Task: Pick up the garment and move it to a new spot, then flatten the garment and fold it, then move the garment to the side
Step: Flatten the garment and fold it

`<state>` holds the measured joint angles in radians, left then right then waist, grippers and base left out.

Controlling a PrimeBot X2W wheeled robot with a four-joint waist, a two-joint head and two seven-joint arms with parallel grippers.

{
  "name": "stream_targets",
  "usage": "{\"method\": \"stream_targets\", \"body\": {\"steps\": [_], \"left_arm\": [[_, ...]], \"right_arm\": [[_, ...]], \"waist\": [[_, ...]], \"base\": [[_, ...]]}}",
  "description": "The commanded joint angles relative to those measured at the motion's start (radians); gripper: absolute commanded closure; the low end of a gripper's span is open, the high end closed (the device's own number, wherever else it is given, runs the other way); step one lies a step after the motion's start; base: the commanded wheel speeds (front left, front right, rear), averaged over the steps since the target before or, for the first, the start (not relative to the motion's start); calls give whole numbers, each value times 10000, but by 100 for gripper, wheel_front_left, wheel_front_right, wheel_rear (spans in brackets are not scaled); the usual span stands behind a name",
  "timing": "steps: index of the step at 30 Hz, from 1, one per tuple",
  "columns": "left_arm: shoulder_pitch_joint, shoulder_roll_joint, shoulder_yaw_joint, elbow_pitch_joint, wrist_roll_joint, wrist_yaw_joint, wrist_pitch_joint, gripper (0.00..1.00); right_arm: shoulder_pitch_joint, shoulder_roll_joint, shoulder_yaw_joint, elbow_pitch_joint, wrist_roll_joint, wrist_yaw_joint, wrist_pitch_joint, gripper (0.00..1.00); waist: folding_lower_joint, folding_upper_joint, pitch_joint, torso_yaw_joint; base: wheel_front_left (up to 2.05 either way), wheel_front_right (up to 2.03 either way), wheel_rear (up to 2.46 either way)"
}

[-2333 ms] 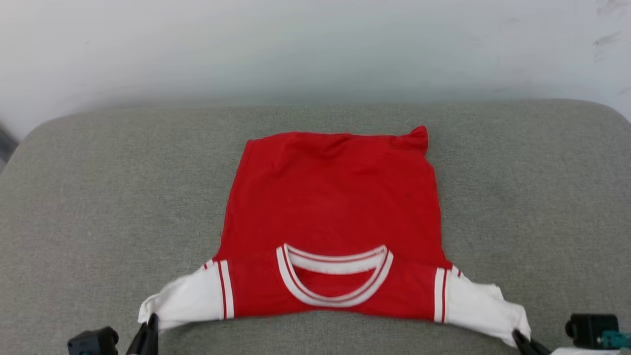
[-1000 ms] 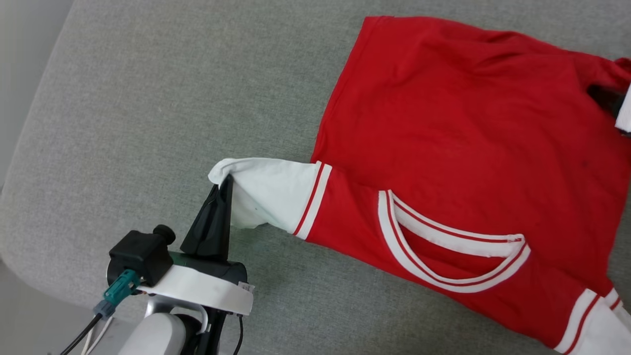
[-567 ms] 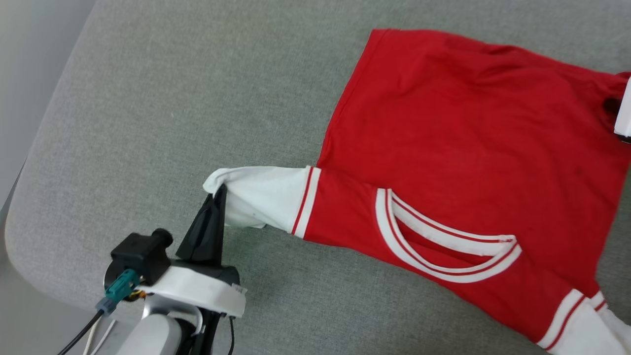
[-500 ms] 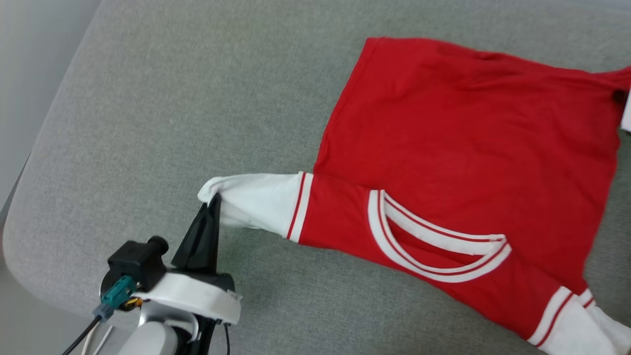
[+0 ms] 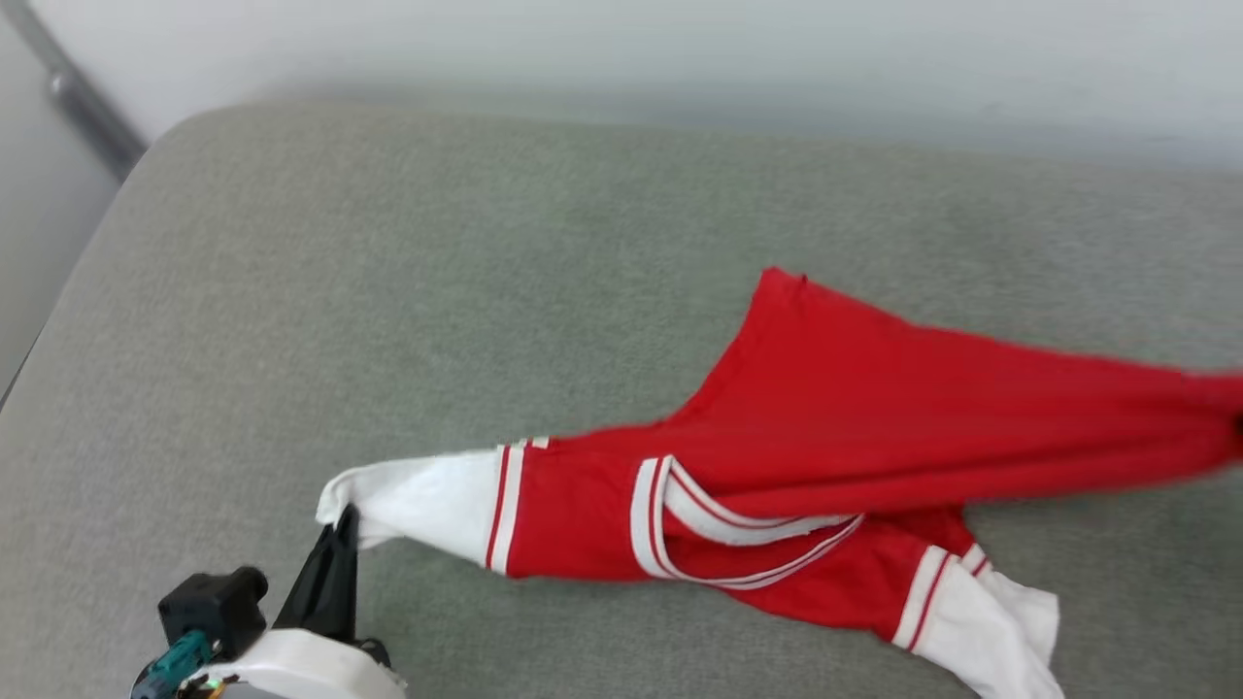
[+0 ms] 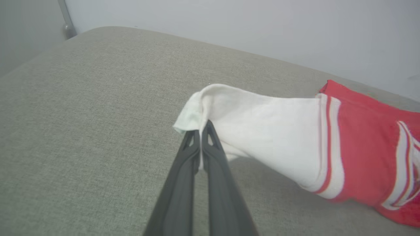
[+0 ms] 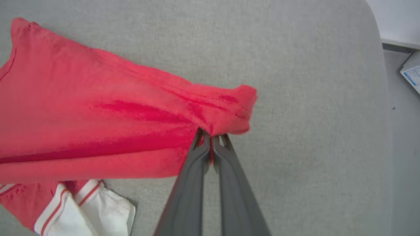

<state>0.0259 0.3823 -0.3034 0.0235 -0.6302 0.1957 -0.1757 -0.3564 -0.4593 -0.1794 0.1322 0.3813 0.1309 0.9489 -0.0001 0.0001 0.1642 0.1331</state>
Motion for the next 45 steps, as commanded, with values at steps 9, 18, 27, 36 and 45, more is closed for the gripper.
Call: {"method": "stream_targets", "body": {"steps": [9,18,27,36,45], "left_arm": [[716,383,195,-23,-223,340,429,100],[886,546,209,-152,-216,499,661,100],[642,623,91,-653,-64,640,815,100],[-20,550,-174,-1290,241,649,849,100],[-874,262,-532,-1417,437,410,635,100]], "right_arm": [[5154,2290,-890,-1024,201,-3,100,100],[6356,3645,-909,-973,312,-3,-1566,0],[4697,3220,-883,-1216,62,-3,-6101,0],[1893,2179,657,-112,445,-3,-4173,0],[-150,1836,2279,297,315,-3,7,0]], "waist": [[1,-1,-969,-1073],[1,-1,-1171,-1402],[1,-1,-1043,-1389],[1,-1,-236,-969],[1,-1,837,-197]], "base": [[0,0,0],[0,0,0],[0,0,0],[0,0,0],[0,0,0]]}}
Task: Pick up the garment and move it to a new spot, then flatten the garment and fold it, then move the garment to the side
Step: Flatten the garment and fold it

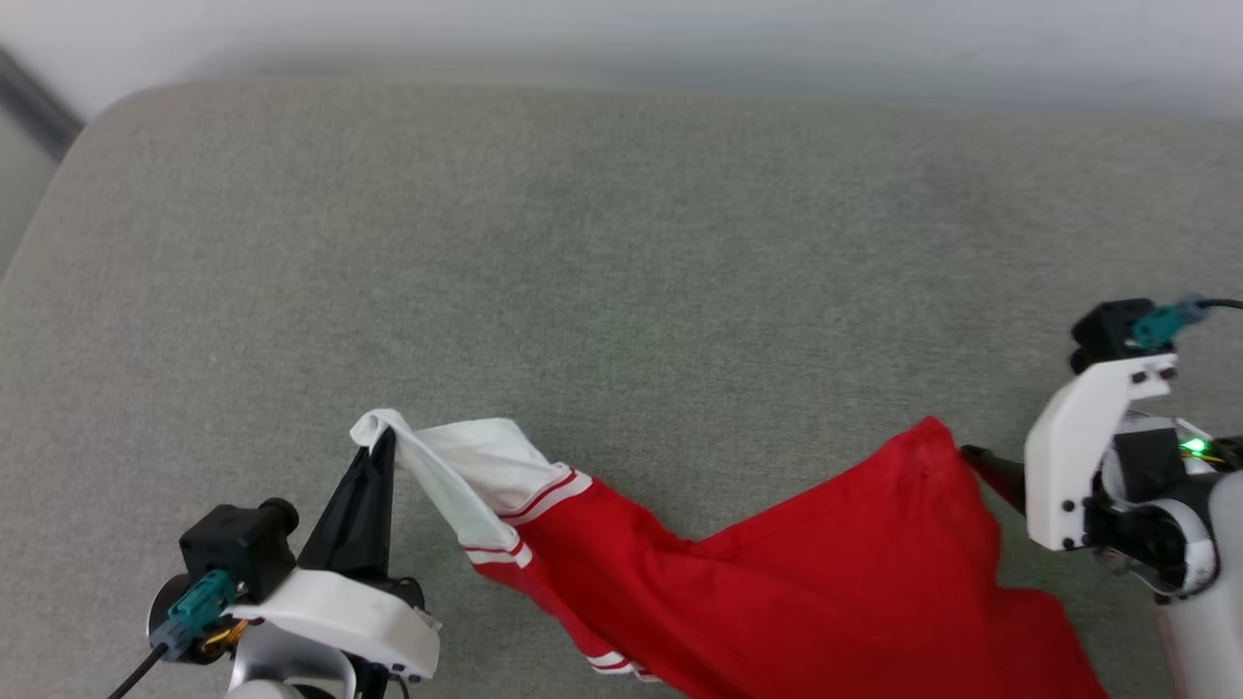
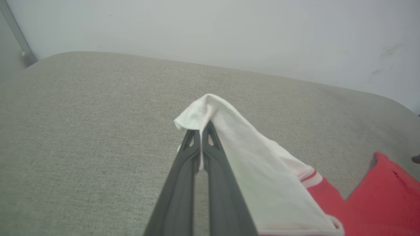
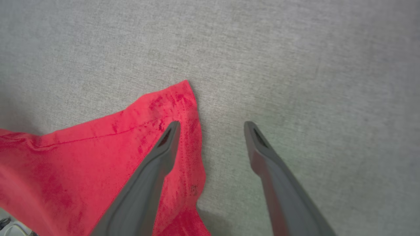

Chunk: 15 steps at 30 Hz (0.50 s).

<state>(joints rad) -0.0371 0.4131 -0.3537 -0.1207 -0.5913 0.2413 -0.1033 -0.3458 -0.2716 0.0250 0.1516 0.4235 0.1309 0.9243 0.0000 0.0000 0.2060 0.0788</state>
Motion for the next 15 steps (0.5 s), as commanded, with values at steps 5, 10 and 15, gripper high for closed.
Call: {"method": "stream_targets", "body": {"steps": [5,10,15], "left_arm": [[-693,-283,-177,291,29,-265,-238,100],[-863,-351,-205,552,-39,-374,-345,100],[-863,-360,-212,840,-126,-402,-415,100]], "right_arm": [[-795,93,1043,906,-9,-3,919,0],[-764,176,1560,1944,35,-3,1188,0],[-968,162,1976,2581,221,0,1242,100]], "waist": [[0,0,943,691],[0,0,1066,819],[0,0,866,774]], "base": [[0,0,0],[0,0,0],[0,0,0]]}}
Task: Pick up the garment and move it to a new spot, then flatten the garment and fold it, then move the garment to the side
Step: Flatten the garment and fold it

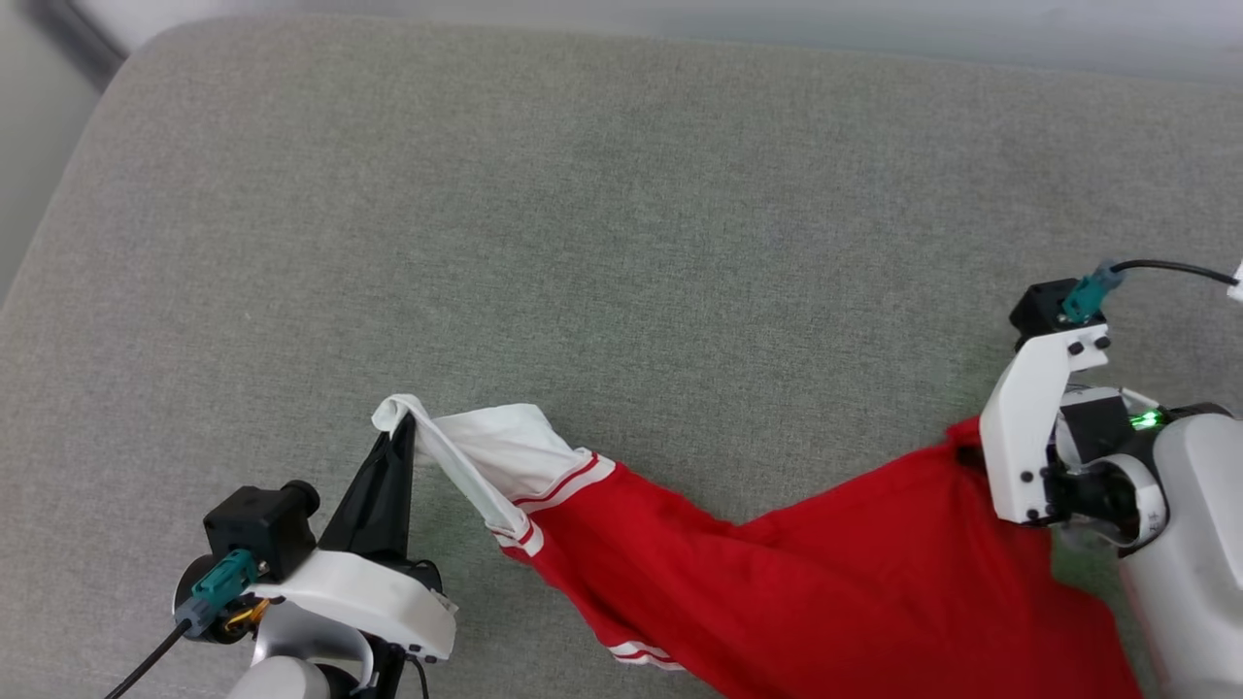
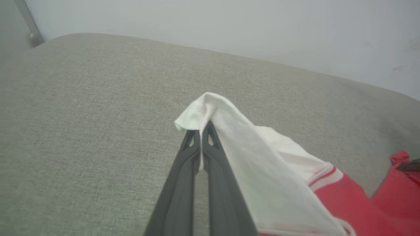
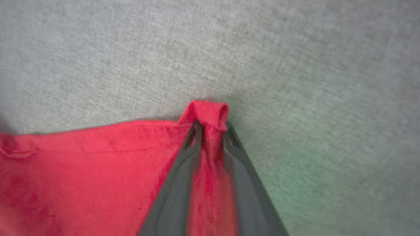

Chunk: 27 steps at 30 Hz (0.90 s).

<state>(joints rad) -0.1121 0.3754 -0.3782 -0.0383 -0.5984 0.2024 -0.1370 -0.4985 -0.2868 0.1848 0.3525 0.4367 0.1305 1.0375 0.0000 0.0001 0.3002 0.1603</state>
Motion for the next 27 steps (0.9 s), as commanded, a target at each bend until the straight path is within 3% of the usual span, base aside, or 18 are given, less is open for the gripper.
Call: {"method": "stream_targets", "body": {"steps": [1,10,17,27], "left_arm": [[-97,44,28,74,-42,-43,-76,100],[-485,511,406,421,-152,-170,6,100],[-2367,845,508,978,-110,-557,564,100],[-6747,767,630,2964,-138,-1381,1200,100]], "right_arm": [[463,281,419,570,137,4,5,100],[-574,-36,690,492,210,1,-2220,100],[-1452,181,366,975,-148,1,-3830,100],[-4321,205,-55,1646,-687,1,-5407,100]], "waist": [[0,-1,-158,-77],[0,-1,-1427,-719],[0,-1,-2107,-1277],[0,-1,-862,-1836]], "base": [[0,0,0],[0,0,0],[0,0,0],[0,0,0]]}}
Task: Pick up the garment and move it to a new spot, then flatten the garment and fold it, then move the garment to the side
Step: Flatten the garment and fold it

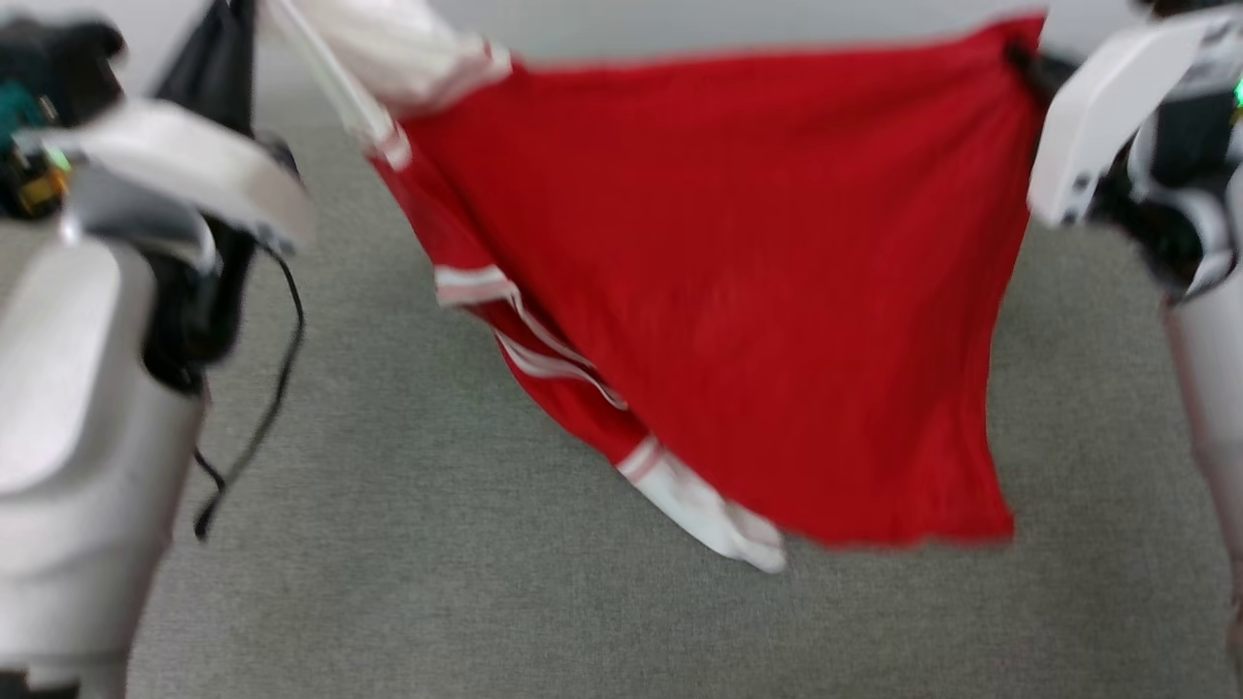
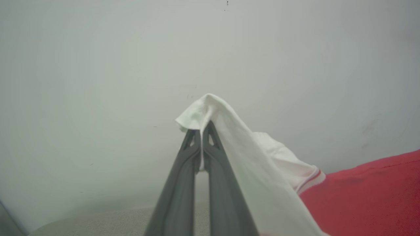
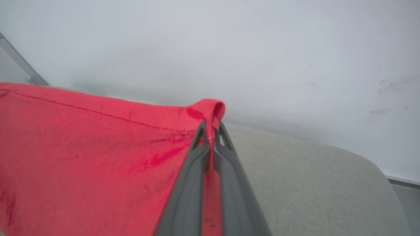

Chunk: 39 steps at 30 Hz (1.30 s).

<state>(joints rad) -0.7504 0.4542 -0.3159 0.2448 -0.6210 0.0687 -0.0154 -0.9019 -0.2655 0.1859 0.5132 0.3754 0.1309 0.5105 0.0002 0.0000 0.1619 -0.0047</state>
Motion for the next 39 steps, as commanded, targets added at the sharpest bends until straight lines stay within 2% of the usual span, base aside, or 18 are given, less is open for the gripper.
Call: {"method": "stream_targets", "body": {"steps": [1,9,14,21,26,32,39], "left_arm": [[-923,-11,58,353,141,-58,-34,100],[-5170,355,254,1904,824,-451,-429,100],[-7519,526,217,2644,1233,-703,-629,100],[-9435,385,128,3644,1420,-950,-938,100],[-9614,175,9,4518,1318,-1198,-1150,100],[-9080,-81,-42,5650,995,-1502,-1555,100],[-6925,-212,-117,6675,495,-1841,-2211,100]], "right_arm": [[-721,2,-132,64,-125,-3,-235,100],[-3881,31,-750,7,-757,-3,-1395,100],[-5601,27,-1068,-1,-893,-3,-1726,100],[-7156,-22,-970,384,-982,-3,-2218,100],[-7525,69,-641,1122,-894,-3,-2679,100],[-7405,73,-1,2347,-578,-3,-3338,100],[-5901,0,1193,3553,171,-3,-4226,100]], "waist": [[-2,0,806,-235],[-2,0,2845,-532],[-2,0,3936,-638],[-2,0,5181,-521],[-2,0,5688,-374],[-2,0,5876,-214],[-2,0,4636,-115]], "base": [[0,0,0],[0,0,0],[0,0,0],[0,0,0],[0,0,0],[0,0,0],[0,0,0]]}}
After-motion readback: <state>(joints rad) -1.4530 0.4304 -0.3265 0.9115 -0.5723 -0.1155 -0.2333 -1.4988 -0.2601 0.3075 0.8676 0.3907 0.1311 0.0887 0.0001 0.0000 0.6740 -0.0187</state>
